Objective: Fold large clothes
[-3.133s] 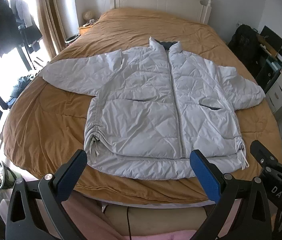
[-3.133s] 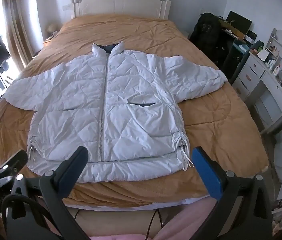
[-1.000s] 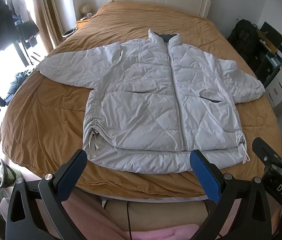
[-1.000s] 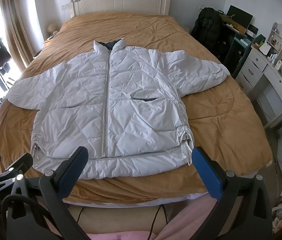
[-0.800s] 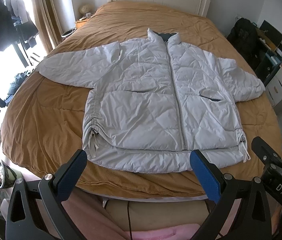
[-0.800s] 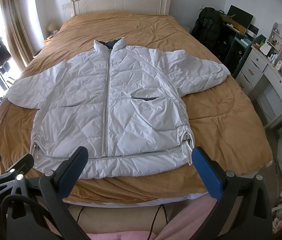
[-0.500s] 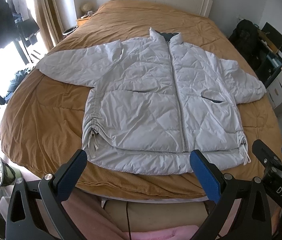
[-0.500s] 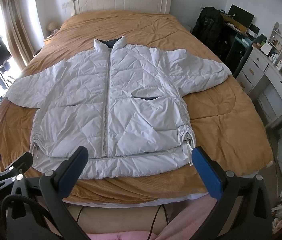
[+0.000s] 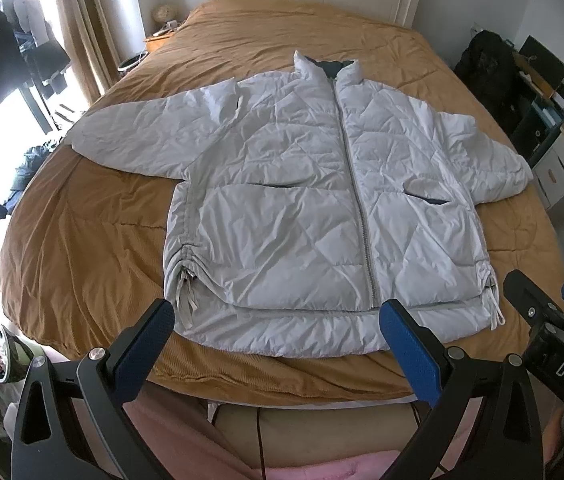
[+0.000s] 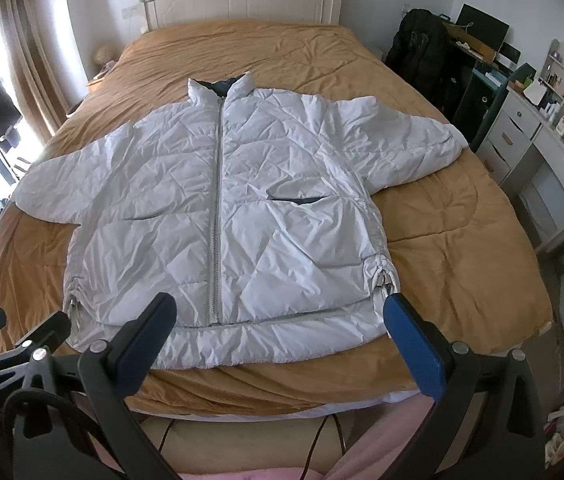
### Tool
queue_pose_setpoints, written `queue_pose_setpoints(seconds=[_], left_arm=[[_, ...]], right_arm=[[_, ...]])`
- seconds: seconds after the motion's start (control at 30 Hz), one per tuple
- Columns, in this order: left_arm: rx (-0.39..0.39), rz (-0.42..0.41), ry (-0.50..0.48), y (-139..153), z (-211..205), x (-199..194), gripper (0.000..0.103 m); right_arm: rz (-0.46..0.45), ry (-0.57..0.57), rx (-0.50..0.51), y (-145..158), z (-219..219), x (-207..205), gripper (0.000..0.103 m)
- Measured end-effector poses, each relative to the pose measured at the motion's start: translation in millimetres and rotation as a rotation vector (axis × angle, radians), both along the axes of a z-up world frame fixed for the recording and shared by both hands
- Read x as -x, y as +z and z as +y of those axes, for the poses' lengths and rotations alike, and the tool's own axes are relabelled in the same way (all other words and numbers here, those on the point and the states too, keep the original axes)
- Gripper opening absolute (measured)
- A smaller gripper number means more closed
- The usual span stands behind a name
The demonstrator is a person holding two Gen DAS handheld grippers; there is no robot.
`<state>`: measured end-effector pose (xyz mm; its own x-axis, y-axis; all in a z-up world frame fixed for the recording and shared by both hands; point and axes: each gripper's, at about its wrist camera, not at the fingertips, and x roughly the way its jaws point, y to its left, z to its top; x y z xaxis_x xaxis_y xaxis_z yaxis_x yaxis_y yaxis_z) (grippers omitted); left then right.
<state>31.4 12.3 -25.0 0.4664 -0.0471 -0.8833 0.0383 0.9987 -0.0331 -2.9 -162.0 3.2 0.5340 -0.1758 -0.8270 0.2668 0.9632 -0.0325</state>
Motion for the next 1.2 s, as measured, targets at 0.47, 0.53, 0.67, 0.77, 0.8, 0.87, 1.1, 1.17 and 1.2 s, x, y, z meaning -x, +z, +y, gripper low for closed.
queue_pose_setpoints(seconds=[0.47, 0.53, 0.67, 0.77, 0.8, 0.87, 1.1, 1.17, 1.2], left_arm=[[0.156, 0.075, 0.115, -26.5, 64.9, -49.2, 0.102], [0.216, 0.088, 0.208, -47.4, 114.4, -74.6, 0.102], [0.231, 0.073, 0.399, -78.9, 218.9, -137.3, 0.101], [0.229, 0.057, 0.511, -94.4, 289.4, -192.0, 0.101], [0.206, 0.054, 0.540, -99.1, 311.8, -215.8, 0.101], [0.180, 0.048, 0.543, -105.8, 340.2, -250.5, 0.101], [0.218, 0.072, 0.678, -156.2, 436.6, -352.8, 0.101], [0.289, 0.086, 0.704, -174.2, 455.9, -366.3, 0.101], [0.332, 0.097, 0.713, -186.0, 463.3, -375.3, 0.101]], right_arm=[[0.051, 0.028, -0.012, -12.1, -0.3, -24.5, 0.103], [0.096, 0.036, -0.008, -26.1, -4.5, -30.3, 0.103], [0.150, 0.039, 0.012, -48.3, -15.8, -47.4, 0.103], [0.156, 0.044, 0.036, -61.3, -19.6, -72.2, 0.103], [0.156, 0.047, 0.039, -66.4, -19.9, -84.6, 0.103], [0.155, 0.057, 0.036, -78.7, -18.8, -116.6, 0.103], [0.186, 0.040, -0.046, -115.5, -25.3, -225.9, 0.098], [0.193, 0.029, -0.053, -121.7, -23.7, -243.6, 0.098], [0.192, 0.031, -0.051, -124.6, -22.6, -248.5, 0.098]])
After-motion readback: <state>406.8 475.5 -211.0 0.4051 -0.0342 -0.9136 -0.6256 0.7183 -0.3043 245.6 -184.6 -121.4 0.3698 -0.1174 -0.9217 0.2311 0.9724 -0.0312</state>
